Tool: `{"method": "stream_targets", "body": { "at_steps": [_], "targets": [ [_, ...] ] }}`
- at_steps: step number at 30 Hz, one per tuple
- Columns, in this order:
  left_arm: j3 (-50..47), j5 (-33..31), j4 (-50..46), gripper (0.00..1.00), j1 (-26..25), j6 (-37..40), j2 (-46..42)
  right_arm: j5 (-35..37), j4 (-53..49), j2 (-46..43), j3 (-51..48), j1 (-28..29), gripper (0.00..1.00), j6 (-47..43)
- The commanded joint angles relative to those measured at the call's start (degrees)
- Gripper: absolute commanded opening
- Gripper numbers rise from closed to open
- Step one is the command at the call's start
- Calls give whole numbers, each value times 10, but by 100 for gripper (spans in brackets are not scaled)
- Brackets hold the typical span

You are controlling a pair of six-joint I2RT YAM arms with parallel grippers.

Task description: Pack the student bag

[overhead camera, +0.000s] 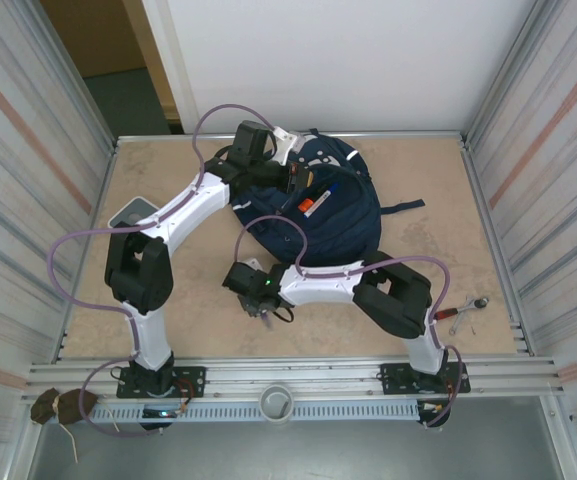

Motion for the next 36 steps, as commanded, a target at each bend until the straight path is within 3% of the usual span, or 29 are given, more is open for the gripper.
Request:
{"method": "stream_targets", "body": {
  "at_steps": [1,9,13,18,22,28,34,36],
  "targets": [
    [12,18,35,0,3,6,-19,-18,-45,-27,-35,-10,27,30],
    [11,15,33,0,4,7,-22,-52,-15,-128,-81,-41,7,-5],
    [11,17,33,0,4,5,-24,-90,10,-228,-123,-82,6,0],
    [10,23,42,0,3,-3,-28,-169,81,-369,-190,-198,7,58],
    [10,23,47,0,2,-9,-28,-206,150,-427,-234,-318,7,147],
    [13,25,48,0,-6,-11,-27,-210,249,-395,-220,-424,9,247],
    [10,25,50,0,-10,-15,-27,-178,312,-270,-162,-446,17,348],
    [9,26,51,0,-11,-17,-28,-179,314,-238,-134,-446,26,352]
  ]
}}
